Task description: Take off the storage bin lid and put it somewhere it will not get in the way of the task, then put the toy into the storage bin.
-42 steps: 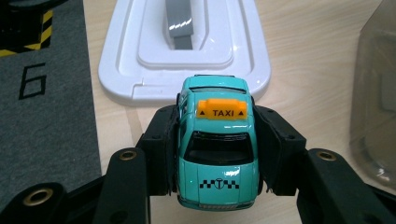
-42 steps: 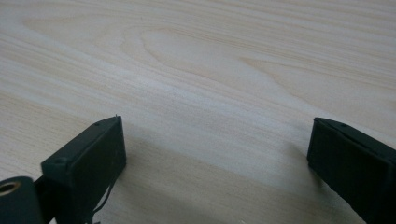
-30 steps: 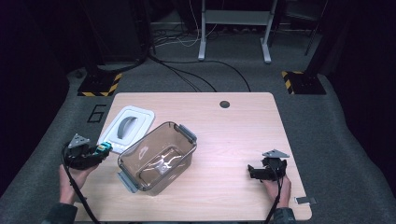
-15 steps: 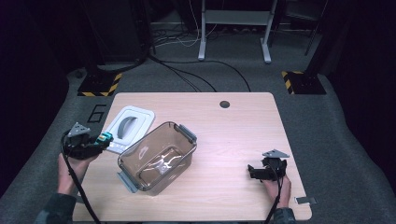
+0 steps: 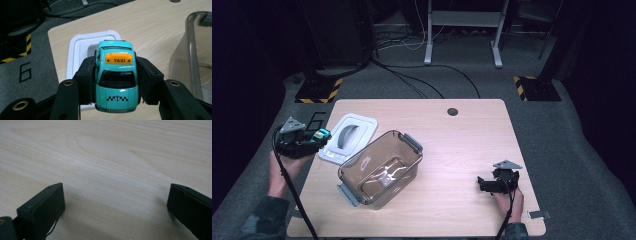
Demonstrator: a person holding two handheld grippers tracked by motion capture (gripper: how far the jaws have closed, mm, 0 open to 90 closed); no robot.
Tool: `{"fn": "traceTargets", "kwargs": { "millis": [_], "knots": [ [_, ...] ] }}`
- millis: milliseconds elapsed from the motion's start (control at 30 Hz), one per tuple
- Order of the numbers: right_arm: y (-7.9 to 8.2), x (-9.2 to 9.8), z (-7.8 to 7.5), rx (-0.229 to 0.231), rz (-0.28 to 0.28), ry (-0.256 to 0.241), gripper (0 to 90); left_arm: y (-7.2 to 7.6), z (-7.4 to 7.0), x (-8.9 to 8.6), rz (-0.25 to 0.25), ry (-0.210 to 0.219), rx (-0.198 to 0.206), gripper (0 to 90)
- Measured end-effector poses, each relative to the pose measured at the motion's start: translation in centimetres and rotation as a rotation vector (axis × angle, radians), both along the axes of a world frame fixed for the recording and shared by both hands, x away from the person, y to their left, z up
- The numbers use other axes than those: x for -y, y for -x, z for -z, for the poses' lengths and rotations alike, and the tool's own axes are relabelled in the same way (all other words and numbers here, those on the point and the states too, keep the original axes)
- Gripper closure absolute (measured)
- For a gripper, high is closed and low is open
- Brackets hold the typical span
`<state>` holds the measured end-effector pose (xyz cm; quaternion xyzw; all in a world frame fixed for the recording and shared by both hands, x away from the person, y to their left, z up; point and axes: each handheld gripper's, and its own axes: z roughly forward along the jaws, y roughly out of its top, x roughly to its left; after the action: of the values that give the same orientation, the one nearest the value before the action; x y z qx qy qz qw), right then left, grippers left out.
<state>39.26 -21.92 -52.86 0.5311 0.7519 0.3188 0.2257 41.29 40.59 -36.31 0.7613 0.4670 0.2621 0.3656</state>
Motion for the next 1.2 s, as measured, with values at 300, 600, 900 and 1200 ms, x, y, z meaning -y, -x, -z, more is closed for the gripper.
{"fn": "traceTargets", "kwargs": {
  "millis": [300,600,900,1200],
  "knots": [
    [0.0,0.0,0.0,0.000,0.001,0.000,1.1,-0.4,-1.9,1.0,0.029,-0.022,0.020,52.6],
    [0.0,0.0,0.0,0.001,0.001,-0.002,1.2,-0.9,-3.6,2.4,0.065,-0.041,0.036,52.6],
    [0.0,0.0,0.0,0.002,0.001,-0.003,1.4,-1.1,-4.7,3.6,0.099,-0.049,0.045,52.7],
    [0.0,0.0,0.0,-0.001,0.004,-0.003,1.5,-1.4,-6.2,5.3,0.153,-0.048,0.051,52.6]
  ]
}}
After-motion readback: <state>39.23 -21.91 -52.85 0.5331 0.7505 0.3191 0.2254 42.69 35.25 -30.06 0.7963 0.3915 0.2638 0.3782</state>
